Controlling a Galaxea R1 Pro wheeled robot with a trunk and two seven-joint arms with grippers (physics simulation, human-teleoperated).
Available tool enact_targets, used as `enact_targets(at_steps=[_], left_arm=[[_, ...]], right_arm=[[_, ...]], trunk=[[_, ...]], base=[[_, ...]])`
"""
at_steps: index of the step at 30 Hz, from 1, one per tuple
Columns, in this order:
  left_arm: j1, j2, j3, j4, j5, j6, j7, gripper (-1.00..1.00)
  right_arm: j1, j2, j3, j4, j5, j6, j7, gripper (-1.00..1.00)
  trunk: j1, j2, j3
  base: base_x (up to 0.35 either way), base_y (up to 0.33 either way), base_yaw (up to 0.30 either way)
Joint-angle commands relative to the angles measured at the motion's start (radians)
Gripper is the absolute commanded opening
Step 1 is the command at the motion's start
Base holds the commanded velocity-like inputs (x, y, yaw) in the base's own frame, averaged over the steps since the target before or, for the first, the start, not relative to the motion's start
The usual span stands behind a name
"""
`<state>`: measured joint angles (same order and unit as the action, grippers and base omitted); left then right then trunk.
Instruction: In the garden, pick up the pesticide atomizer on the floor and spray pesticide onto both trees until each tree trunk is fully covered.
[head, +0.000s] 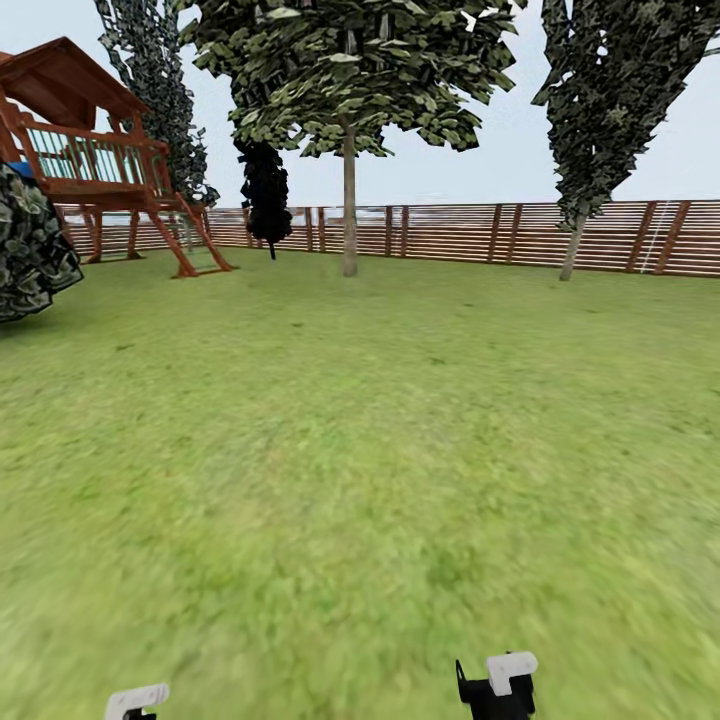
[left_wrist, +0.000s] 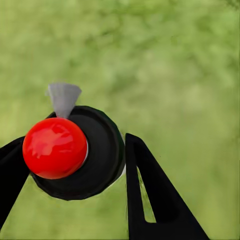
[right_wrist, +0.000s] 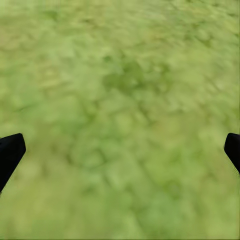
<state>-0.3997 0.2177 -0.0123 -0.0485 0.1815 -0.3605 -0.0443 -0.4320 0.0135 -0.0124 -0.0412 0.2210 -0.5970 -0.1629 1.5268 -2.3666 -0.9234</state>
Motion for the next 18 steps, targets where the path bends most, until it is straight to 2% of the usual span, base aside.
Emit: enact_targets(at_steps=[1,18], left_arm=[[-0.001,0.0,-0.002,0.001,0.009,-0.003,-0.005,-1.0],[0.0,0.008,-0.002,0.001,0.009,-0.002,-0.005,-1.0]], right_arm=[[-0.001,0.0,-0.001,0.001,0.011,-0.001,-0.009,1.0],[-0.001,-0.002,-0.006,-0.008,0.006,-0.003,-0.01,1.0]], trunk=[[0.0,0.0,-0.001],[0.0,0.0,-0.001]], base=[[0.336,0.0,0.0],[0.336,0.0,0.0]])
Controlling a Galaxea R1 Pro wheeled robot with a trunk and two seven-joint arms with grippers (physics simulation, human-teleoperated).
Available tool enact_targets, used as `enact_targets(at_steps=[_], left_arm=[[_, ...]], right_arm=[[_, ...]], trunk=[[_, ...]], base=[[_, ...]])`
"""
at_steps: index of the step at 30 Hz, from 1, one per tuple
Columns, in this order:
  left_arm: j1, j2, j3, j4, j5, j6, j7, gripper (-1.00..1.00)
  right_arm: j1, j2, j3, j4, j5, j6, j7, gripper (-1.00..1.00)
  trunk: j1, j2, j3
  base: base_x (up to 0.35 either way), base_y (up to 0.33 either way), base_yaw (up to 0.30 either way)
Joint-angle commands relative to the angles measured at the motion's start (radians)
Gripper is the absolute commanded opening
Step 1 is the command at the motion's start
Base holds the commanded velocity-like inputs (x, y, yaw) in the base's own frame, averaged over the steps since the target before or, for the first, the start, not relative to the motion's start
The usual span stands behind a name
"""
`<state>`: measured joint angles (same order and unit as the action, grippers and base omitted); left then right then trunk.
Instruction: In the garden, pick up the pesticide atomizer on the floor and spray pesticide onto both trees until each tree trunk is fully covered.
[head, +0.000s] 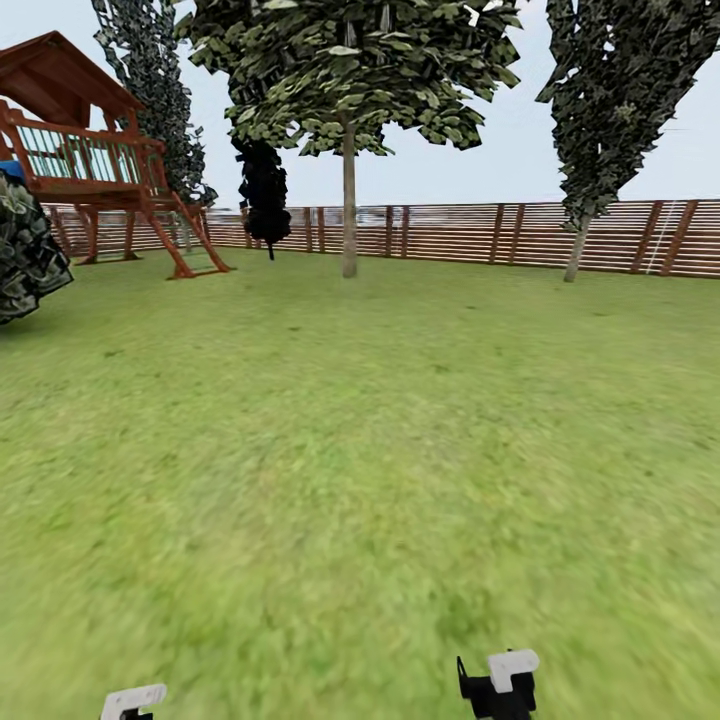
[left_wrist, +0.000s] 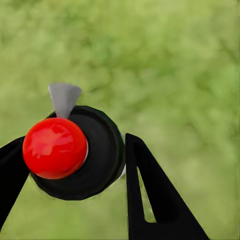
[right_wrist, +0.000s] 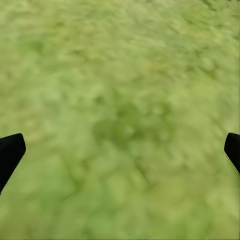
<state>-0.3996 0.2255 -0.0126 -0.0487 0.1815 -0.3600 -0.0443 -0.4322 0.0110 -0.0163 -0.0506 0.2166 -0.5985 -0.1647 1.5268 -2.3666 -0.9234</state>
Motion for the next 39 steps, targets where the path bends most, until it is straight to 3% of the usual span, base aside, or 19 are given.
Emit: enact_targets(at_steps=[1,39], left_arm=[[-0.001,0.001,-0.001,0.001,0.009,-0.002,-0.005,-1.0],[-0.001,0.001,-0.001,0.001,0.01,-0.002,-0.004,-1.0]], right_arm=[[0.0,0.0,-0.002,0.001,0.011,-0.001,-0.009,1.0],[0.0,-0.002,0.003,0.011,0.017,-0.001,-0.009,1.0]], trunk=[[0.0,0.0,-0.001],[0.0,0.0,-0.001]], base=[[0.336,0.0,0.0],[0.336,0.0,0.0]])
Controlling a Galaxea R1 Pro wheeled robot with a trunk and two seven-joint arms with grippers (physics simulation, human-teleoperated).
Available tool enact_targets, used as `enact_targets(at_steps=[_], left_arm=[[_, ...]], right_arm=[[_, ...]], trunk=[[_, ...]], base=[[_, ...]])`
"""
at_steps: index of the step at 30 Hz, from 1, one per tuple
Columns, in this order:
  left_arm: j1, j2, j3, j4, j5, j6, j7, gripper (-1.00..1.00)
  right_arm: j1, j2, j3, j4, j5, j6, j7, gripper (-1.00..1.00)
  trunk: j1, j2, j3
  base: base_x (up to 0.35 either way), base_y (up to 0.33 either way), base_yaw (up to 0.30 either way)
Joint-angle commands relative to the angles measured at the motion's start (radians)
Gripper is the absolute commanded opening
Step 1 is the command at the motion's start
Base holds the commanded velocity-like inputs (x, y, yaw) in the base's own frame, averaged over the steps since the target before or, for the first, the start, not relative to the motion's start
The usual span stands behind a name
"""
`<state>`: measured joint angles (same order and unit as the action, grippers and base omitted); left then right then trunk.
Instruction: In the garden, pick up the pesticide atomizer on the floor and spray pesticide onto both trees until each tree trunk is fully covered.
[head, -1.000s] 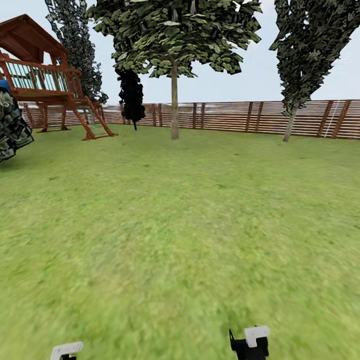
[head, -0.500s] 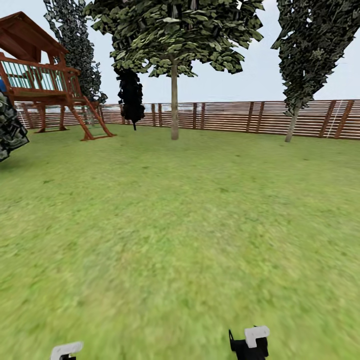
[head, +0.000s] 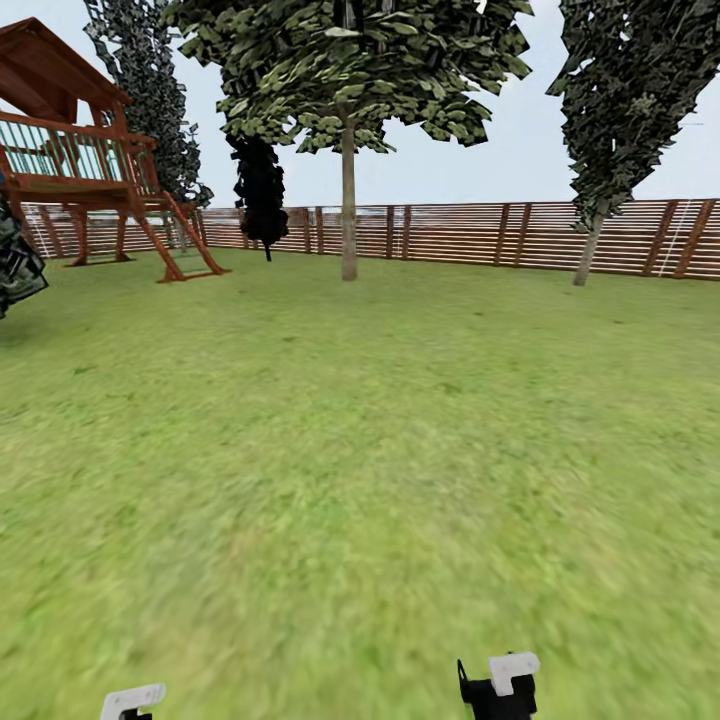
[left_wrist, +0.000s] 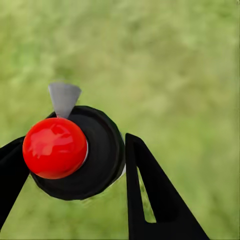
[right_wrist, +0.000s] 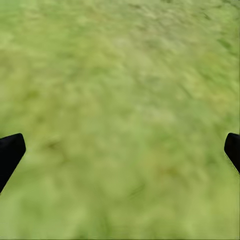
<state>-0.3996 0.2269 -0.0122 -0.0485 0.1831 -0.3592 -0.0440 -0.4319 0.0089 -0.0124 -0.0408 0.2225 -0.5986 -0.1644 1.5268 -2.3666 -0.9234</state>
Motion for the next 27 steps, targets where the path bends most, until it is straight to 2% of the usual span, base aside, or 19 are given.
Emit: enact_targets(at_steps=[1,27], left_arm=[[-0.001,0.0,-0.002,0.001,0.009,-0.003,-0.005,-1.0],[-0.001,0.0,-0.001,0.001,0.009,-0.003,-0.005,-1.0]], right_arm=[[-0.001,0.0,-0.001,0.001,0.011,-0.001,-0.009,1.0],[-0.001,0.0,-0.001,0.001,0.011,-0.001,-0.009,1.0]], trunk=[[0.0,0.0,-0.001],[0.0,0.0,-0.001]], base=[[0.336,0.0,0.0],[0.336,0.0,0.0]])
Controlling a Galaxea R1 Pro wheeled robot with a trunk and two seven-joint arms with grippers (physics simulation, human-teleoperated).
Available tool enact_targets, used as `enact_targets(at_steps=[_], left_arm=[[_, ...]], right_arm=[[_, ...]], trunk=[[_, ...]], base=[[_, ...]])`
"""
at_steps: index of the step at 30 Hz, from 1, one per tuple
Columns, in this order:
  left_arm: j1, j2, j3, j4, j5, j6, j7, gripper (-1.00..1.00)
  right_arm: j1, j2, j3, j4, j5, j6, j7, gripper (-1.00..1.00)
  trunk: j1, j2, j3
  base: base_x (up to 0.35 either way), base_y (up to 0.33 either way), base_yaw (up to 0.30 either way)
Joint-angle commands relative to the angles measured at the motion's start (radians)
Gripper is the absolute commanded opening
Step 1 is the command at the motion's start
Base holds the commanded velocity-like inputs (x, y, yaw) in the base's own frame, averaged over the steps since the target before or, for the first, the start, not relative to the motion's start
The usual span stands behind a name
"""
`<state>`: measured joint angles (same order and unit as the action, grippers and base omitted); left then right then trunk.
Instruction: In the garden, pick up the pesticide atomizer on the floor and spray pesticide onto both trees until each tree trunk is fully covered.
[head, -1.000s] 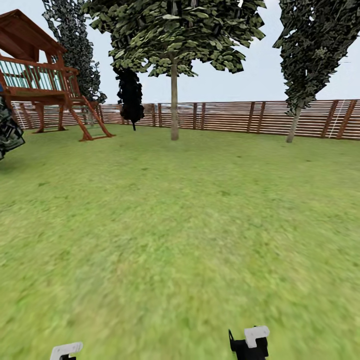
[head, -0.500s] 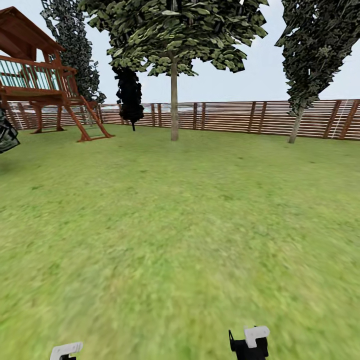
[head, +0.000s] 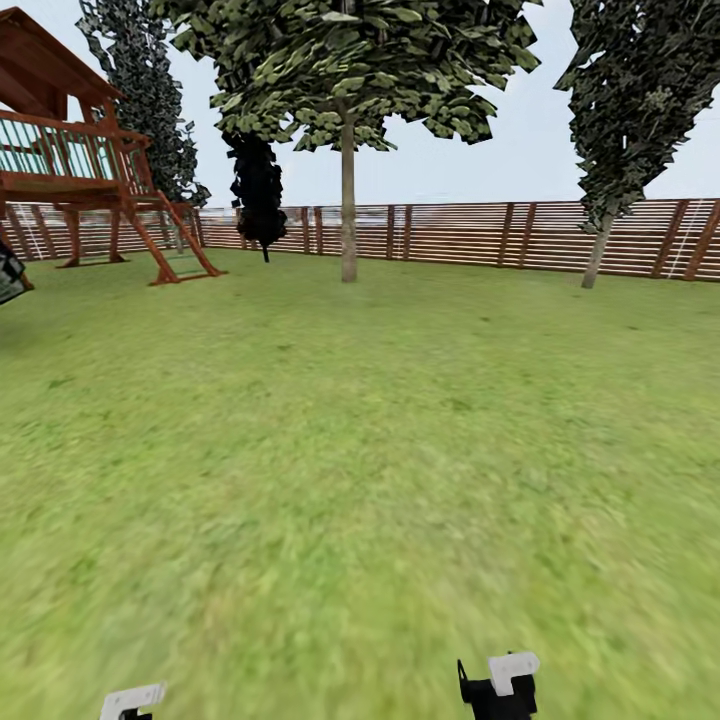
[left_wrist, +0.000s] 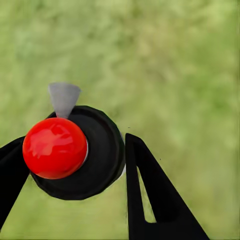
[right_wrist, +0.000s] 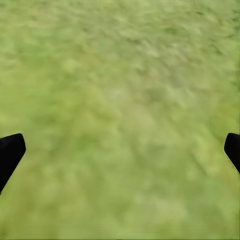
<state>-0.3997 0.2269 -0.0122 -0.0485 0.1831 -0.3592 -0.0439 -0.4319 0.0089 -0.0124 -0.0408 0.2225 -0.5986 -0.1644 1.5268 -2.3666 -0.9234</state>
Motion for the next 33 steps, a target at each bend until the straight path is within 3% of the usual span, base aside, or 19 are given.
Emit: enact_targets(at_steps=[1,33], left_arm=[[-0.001,0.0,-0.002,0.001,0.009,-0.003,-0.005,-1.0],[-0.001,0.0,-0.002,0.0,0.009,-0.003,-0.005,-1.0]], right_arm=[[-0.001,0.0,-0.001,0.001,0.011,-0.001,-0.009,1.0],[-0.001,0.002,-0.001,0.001,0.011,-0.001,-0.009,1.0]], trunk=[[0.0,0.0,-0.001],[0.0,0.0,-0.001]], base=[[0.336,0.0,0.0],[0.336,0.0,0.0]])
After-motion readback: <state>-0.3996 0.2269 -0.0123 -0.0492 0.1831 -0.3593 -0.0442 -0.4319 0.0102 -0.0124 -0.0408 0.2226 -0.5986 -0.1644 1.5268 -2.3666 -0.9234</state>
